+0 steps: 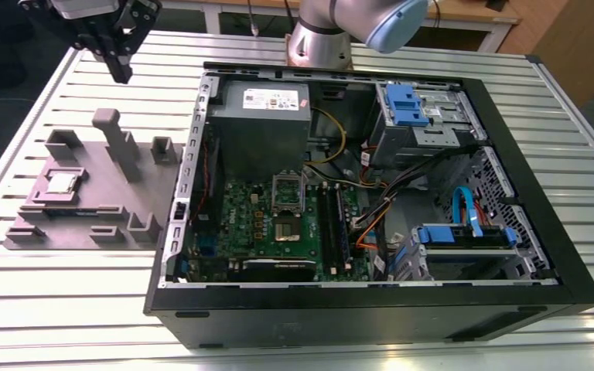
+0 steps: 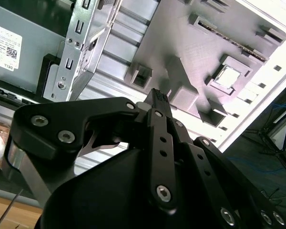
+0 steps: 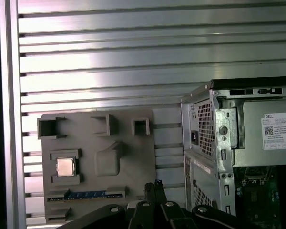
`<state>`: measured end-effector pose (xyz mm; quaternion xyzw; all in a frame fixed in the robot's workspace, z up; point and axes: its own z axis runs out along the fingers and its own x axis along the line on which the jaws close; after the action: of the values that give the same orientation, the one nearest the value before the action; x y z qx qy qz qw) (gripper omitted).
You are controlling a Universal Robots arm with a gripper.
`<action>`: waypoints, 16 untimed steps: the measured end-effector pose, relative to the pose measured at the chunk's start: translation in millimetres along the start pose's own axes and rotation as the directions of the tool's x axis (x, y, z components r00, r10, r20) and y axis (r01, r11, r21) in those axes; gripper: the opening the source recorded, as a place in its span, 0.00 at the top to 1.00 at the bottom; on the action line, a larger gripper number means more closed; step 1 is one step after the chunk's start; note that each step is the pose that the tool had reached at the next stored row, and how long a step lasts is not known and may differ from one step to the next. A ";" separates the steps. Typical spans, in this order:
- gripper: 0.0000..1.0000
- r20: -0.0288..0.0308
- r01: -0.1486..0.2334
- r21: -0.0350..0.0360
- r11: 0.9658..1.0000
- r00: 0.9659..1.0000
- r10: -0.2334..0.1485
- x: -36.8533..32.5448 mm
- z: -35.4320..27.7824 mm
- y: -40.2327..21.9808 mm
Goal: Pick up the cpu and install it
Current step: 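Reach for the cpu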
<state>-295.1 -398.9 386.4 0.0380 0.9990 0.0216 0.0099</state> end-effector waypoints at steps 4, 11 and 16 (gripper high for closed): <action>0.90 0.000 0.000 0.000 1.000 1.000 0.000 3.8 -0.1 -0.3; 0.90 0.000 0.000 0.000 1.000 1.000 0.000 7.5 -0.1 -0.6; 0.90 0.000 0.000 0.000 1.000 1.000 0.000 11.4 -0.2 -0.9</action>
<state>-306.5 -398.9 386.4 0.0379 0.9990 0.0216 0.0099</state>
